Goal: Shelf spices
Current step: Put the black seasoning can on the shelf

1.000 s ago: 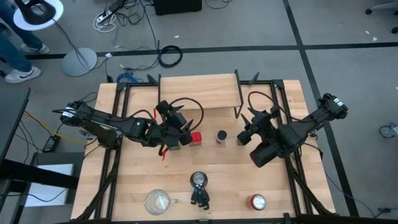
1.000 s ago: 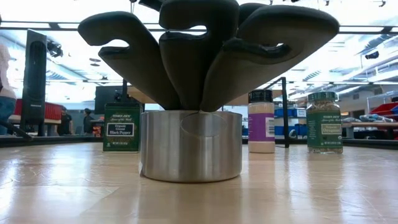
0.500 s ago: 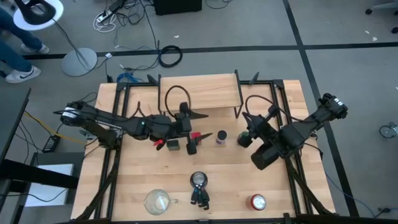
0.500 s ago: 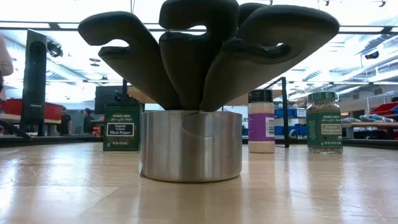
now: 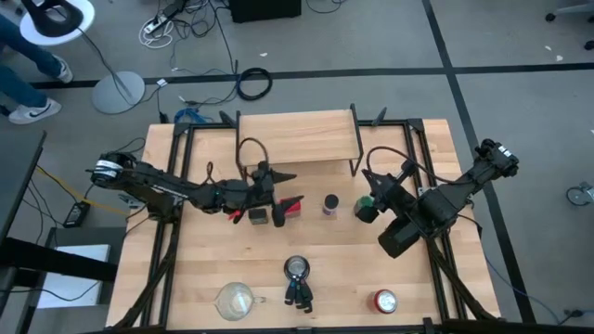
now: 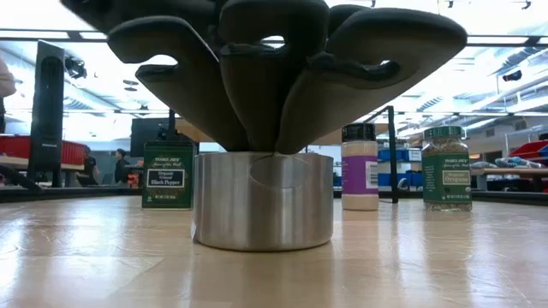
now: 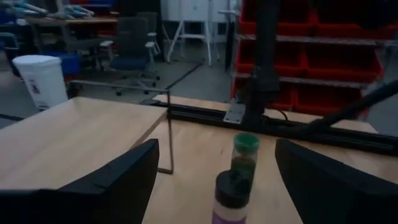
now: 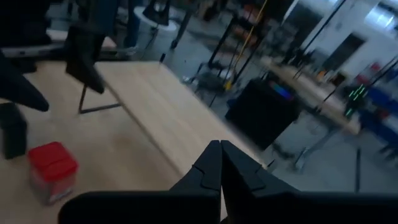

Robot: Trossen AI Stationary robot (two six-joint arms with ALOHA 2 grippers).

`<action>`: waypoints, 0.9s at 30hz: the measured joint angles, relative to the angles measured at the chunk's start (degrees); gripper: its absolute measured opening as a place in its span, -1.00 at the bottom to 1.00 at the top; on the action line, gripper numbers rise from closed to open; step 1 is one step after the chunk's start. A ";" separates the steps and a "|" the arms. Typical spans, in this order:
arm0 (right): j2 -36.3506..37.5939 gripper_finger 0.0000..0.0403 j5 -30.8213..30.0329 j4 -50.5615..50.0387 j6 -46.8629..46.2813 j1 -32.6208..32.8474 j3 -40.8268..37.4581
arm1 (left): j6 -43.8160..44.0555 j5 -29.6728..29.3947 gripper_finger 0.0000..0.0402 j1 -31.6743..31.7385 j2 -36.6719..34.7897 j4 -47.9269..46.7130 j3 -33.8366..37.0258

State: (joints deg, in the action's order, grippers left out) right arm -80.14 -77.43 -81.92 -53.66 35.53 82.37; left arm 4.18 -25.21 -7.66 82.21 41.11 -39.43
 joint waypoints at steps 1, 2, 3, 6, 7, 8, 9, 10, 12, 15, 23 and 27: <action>0.38 -1.00 -1.92 -1.49 -1.13 0.58 0.00 | 0.11 -1.21 0.61 -0.32 -1.00 2.25 1.95; 0.97 -1.00 -3.85 -3.38 -2.68 1.31 0.00 | -0.23 -2.08 0.60 -0.68 -2.05 5.29 3.61; 1.67 -1.00 -5.59 -5.80 -4.54 2.16 0.00 | -0.79 -2.83 0.58 -1.09 -3.69 8.30 5.34; 4.71 -1.00 -8.44 -7.62 -6.99 4.65 -0.65 | -3.03 -5.40 0.51 -2.74 -11.65 12.66 11.22; 6.03 -1.00 -8.39 -7.68 -5.88 5.74 -1.12 | -4.13 -6.16 0.49 -3.33 -14.61 13.14 12.80; 7.29 -1.00 -8.44 -7.73 -5.54 6.83 -1.20 | -5.39 -7.58 0.46 -3.92 -18.37 13.13 14.63; 8.42 -1.00 -8.78 -8.01 -5.36 7.59 -1.40 | -6.80 -8.80 0.43 -4.74 -21.88 13.05 16.16; 9.49 -1.00 -9.05 -8.11 -4.54 8.32 -1.78 | -8.38 -9.94 0.40 -5.63 -25.54 12.98 17.54; 11.69 -1.00 -9.58 -8.00 -2.92 10.48 -2.72 | -11.78 -12.15 0.34 -7.34 -32.60 12.25 19.98; 15.08 -1.00 -11.61 -8.06 -2.36 12.57 -4.86 | -15.59 -14.97 0.26 -9.56 -42.41 6.44 21.39; 22.92 -1.00 -12.62 -8.13 -6.44 15.16 -13.01 | -17.87 -19.05 0.14 -13.29 -58.09 -9.95 21.34; 25.32 -1.00 -12.63 -8.09 -11.17 15.12 -17.09 | -14.22 -19.11 0.13 -13.88 -60.63 -18.61 21.34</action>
State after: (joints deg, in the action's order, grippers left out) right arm -54.82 -90.06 -90.01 -64.84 50.66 65.28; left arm -10.04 -44.32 -21.54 21.58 22.51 -18.09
